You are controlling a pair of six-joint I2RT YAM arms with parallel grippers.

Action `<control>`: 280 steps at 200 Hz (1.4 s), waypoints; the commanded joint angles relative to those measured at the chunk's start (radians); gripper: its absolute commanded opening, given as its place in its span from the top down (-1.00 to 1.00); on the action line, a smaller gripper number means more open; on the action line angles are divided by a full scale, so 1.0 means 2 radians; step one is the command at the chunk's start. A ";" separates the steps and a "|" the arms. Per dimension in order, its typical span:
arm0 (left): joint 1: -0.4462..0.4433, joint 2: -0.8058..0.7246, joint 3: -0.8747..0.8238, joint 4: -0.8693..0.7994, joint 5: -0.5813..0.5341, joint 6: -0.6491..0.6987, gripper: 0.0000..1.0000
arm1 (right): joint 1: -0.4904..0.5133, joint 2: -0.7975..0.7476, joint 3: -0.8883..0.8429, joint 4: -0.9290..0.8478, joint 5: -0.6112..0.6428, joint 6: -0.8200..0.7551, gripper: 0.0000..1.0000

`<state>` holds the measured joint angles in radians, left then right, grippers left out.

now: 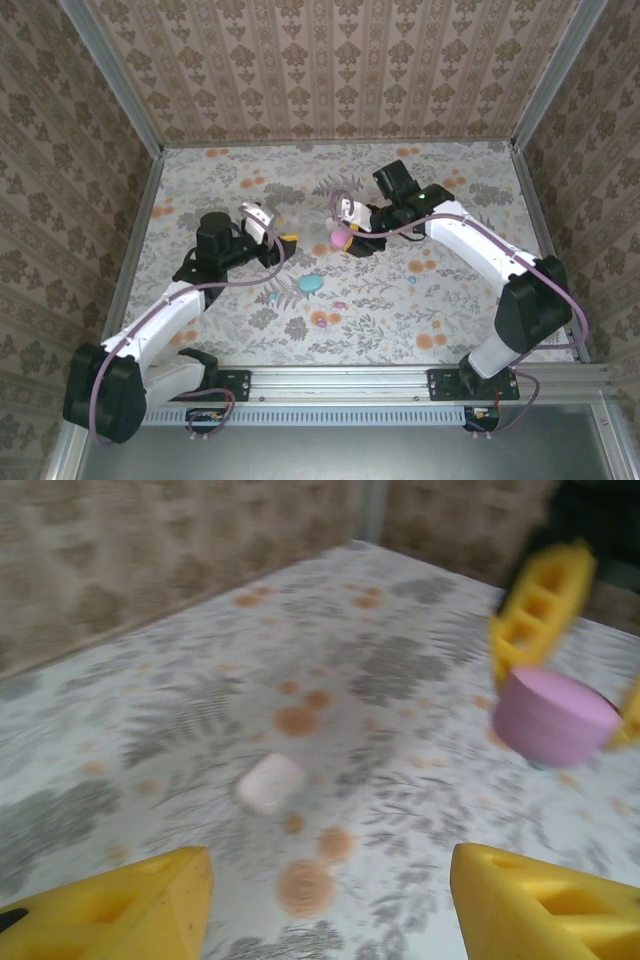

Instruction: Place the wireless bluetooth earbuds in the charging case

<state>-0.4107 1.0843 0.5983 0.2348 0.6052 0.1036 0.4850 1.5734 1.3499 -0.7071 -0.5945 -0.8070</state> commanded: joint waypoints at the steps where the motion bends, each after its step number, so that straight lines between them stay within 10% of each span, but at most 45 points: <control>1: 0.000 0.001 0.028 -0.011 0.142 0.086 -0.30 | 0.000 -0.017 0.010 -0.041 -0.059 0.004 0.28; 280: -0.094 0.074 0.109 -0.012 0.133 0.104 -0.03 | 0.000 -0.071 -0.029 0.023 -0.087 0.002 0.27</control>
<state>-0.5953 1.2270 0.7841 0.1883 0.8631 0.3298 0.4850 1.4731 1.3151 -0.6823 -0.7704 -0.7815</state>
